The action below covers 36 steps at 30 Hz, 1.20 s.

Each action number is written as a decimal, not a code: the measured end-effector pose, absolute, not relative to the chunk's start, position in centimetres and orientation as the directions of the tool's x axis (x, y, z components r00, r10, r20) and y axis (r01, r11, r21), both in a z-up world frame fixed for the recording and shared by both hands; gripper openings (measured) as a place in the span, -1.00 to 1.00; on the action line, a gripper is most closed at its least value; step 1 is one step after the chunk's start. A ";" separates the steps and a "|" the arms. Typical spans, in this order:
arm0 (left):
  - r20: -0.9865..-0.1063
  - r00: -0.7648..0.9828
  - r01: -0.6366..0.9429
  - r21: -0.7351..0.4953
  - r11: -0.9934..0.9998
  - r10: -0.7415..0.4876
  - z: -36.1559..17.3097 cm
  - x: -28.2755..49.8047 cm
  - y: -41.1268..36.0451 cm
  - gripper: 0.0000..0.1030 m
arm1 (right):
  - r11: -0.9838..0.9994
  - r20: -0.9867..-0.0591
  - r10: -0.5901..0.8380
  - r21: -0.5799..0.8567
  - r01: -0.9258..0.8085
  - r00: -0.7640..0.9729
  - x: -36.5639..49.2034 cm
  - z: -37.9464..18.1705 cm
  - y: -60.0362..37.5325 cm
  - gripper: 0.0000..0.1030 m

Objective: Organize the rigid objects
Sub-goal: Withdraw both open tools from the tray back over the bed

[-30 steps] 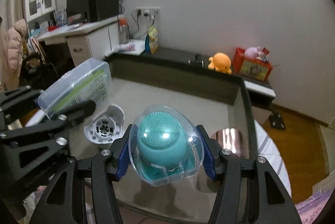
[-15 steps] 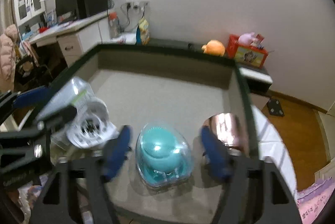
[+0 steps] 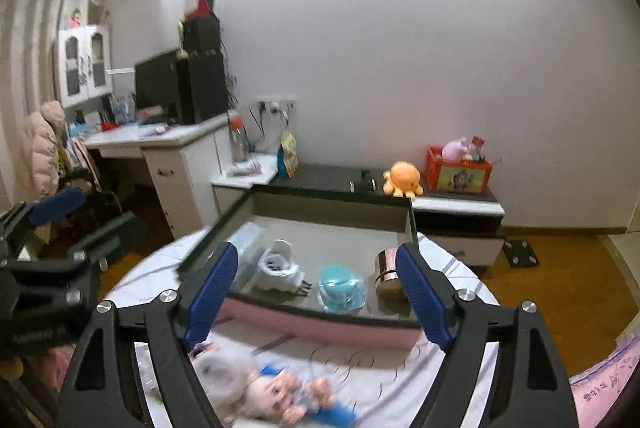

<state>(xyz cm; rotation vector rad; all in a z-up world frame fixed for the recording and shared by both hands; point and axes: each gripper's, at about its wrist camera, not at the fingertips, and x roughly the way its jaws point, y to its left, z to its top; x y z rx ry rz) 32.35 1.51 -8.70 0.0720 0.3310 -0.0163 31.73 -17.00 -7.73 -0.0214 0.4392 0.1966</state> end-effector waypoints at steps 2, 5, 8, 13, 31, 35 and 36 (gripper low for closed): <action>-0.299 0.954 0.005 0.085 0.996 0.021 -8.3 29.9 1.9 1.00 | 0.981 -0.394 0.186 0.030 -0.190 0.900 29.3 -7.3 -17.0 0.64; -0.273 0.961 -0.027 0.093 0.995 0.052 -8.0 26.4 2.4 1.00 | 0.982 -0.365 0.185 0.032 -0.186 0.913 26.2 -7.0 -16.9 0.65; -0.255 0.966 -0.032 0.078 0.996 0.051 -7.7 23.4 2.7 1.00 | 0.979 -0.331 0.201 0.052 -0.195 0.922 23.0 -6.9 -16.8 0.65; -0.224 0.974 -0.008 0.063 0.998 0.022 -7.6 19.7 2.5 1.00 | 0.984 -0.304 0.173 0.022 -0.175 0.937 19.4 -7.0 -16.1 0.66; -0.247 0.969 0.042 0.089 0.995 -0.019 -12.4 16.8 0.7 1.00 | 0.994 -0.298 0.102 -0.015 -0.111 0.949 13.7 -10.4 -16.9 0.67; -0.301 0.954 0.039 0.104 0.994 -0.006 -14.4 17.6 0.7 1.00 | 0.993 -0.356 0.107 -0.010 -0.119 0.928 14.6 -12.3 -16.8 0.67; -0.320 0.947 0.044 0.100 0.994 -0.010 -14.9 17.9 0.8 1.00 | 0.993 -0.364 0.108 -0.010 -0.120 0.925 14.8 -12.7 -16.7 0.67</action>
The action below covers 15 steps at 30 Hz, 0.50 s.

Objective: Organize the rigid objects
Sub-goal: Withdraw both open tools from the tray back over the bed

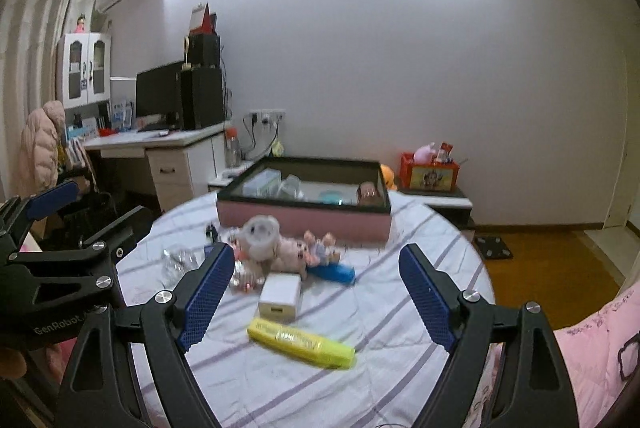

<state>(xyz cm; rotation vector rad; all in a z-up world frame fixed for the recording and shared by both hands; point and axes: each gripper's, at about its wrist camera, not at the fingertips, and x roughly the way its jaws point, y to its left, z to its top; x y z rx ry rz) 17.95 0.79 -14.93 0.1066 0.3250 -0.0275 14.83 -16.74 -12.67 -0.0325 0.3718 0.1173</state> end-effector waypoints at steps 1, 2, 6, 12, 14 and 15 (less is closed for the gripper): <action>-0.331 0.943 0.049 0.095 0.994 -0.015 -15.3 18.1 0.9 1.00 | 0.992 -0.374 0.111 -0.009 -0.123 0.921 15.1 -13.0 -16.8 0.67; -0.344 0.939 0.055 0.083 0.995 -0.023 -15.7 18.4 1.1 1.00 | 0.992 -0.385 0.117 -0.003 -0.128 0.915 15.4 -13.5 -16.7 0.67; -0.407 0.913 0.060 0.069 0.996 -0.027 -17.9 19.5 1.6 1.00 | 0.991 -0.432 0.127 0.010 -0.136 0.893 16.5 -15.2 -16.6 0.67; -0.512 0.859 0.027 0.071 0.997 0.013 -21.4 21.6 2.4 1.00 | 0.990 -0.548 0.135 0.030 -0.141 0.825 19.1 -19.0 -16.0 0.67; -0.529 0.849 0.015 0.052 0.999 0.015 -21.9 22.2 3.0 1.00 | 0.989 -0.558 0.135 0.026 -0.145 0.819 20.1 -19.2 -15.6 0.67; -0.533 0.846 0.011 0.040 0.999 0.012 -22.0 22.6 3.4 1.00 | 0.989 -0.566 0.133 0.021 -0.146 0.814 20.7 -19.3 -15.4 0.67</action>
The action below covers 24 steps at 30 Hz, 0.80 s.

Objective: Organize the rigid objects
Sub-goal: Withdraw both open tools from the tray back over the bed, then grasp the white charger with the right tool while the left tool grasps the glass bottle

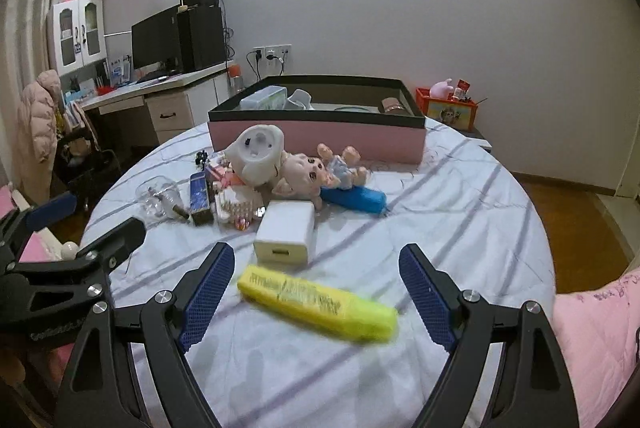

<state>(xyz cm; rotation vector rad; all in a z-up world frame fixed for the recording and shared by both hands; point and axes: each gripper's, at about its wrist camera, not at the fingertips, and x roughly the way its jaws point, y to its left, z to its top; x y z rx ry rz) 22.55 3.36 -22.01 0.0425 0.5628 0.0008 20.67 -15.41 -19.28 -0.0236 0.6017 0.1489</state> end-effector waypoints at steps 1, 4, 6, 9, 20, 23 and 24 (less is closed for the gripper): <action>-0.543 0.839 0.012 0.034 0.999 0.008 -22.1 22.9 3.6 1.00 | 0.989 -0.577 0.133 0.019 -0.149 0.806 21.3 -19.4 -15.2 0.67; -0.560 0.828 0.004 0.044 0.999 0.022 -22.5 23.7 4.3 1.00 | 0.987 -0.614 0.147 0.034 -0.160 0.775 23.4 -20.0 -14.5 0.66; -0.569 0.822 -0.004 0.053 0.999 0.034 -22.6 24.2 4.7 1.00 | 0.983 -0.643 0.166 0.053 -0.173 0.747 24.8 -20.7 -14.0 0.66; -0.585 0.811 -0.006 0.048 0.999 0.033 -23.0 25.0 5.1 1.00 | 0.980 -0.688 0.180 0.063 -0.189 0.703 26.4 -21.7 -13.3 0.66; -0.658 0.752 0.021 0.058 0.998 0.022 -24.5 28.3 4.8 1.00 | 0.968 -0.747 0.223 0.095 -0.231 0.627 28.7 -22.4 -14.0 -0.21; -0.675 0.737 0.002 0.048 0.999 0.031 -24.8 29.2 5.4 1.00 | 0.968 -0.745 0.224 0.097 -0.230 0.629 28.5 -22.4 -14.6 -0.21; -0.684 0.729 -0.003 0.045 0.999 0.033 -24.9 29.6 5.6 1.00 | 0.967 -0.744 0.228 0.101 -0.232 0.628 28.4 -22.4 -14.7 -0.21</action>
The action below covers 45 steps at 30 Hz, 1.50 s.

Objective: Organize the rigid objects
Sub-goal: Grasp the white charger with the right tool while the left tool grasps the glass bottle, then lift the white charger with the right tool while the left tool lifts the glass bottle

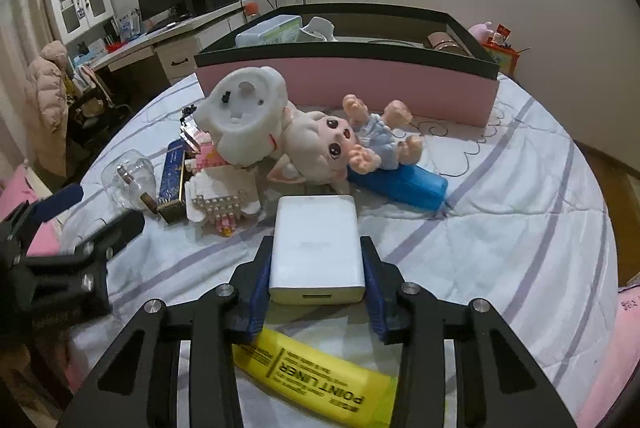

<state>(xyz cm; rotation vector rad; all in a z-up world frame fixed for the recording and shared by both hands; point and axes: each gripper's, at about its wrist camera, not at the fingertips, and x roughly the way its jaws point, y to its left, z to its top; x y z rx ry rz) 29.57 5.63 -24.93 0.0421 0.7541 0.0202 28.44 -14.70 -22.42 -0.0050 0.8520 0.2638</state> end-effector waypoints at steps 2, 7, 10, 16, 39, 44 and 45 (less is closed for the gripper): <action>-0.697 0.716 -0.001 0.042 0.999 0.030 -25.2 30.2 5.9 1.00 | 0.967 -0.742 0.233 0.108 -0.231 0.629 28.4 -22.4 -14.8 -0.21; -0.736 0.676 0.027 0.018 0.999 -0.005 -25.7 31.8 6.4 1.00 | 0.968 -0.742 0.229 0.102 -0.231 0.630 28.5 -22.3 -14.7 -0.20; -0.739 0.673 0.031 -0.003 1.000 -0.023 -25.7 32.2 6.8 0.99 | 0.967 -0.741 0.235 0.111 -0.231 0.629 28.6 -22.3 -14.8 -0.20; -0.721 0.693 0.043 0.055 0.998 0.010 -25.7 31.8 6.0 0.15 | 0.968 -0.742 0.228 0.100 -0.232 0.630 28.7 -22.3 -14.7 -0.20; -0.713 0.700 0.036 0.001 0.999 -0.024 -25.1 29.8 6.8 0.31 | 0.966 -0.741 0.237 0.110 -0.234 0.629 28.7 -22.2 -14.7 -0.20; -0.713 0.700 0.052 0.005 0.999 -0.033 -25.3 30.0 6.5 0.18 | 0.966 -0.741 0.238 0.110 -0.235 0.628 28.7 -22.2 -14.8 -0.20; -0.706 0.708 0.051 0.011 0.999 -0.028 -25.3 30.0 6.5 0.18 | 0.966 -0.741 0.239 0.111 -0.235 0.628 28.7 -22.2 -14.8 -0.20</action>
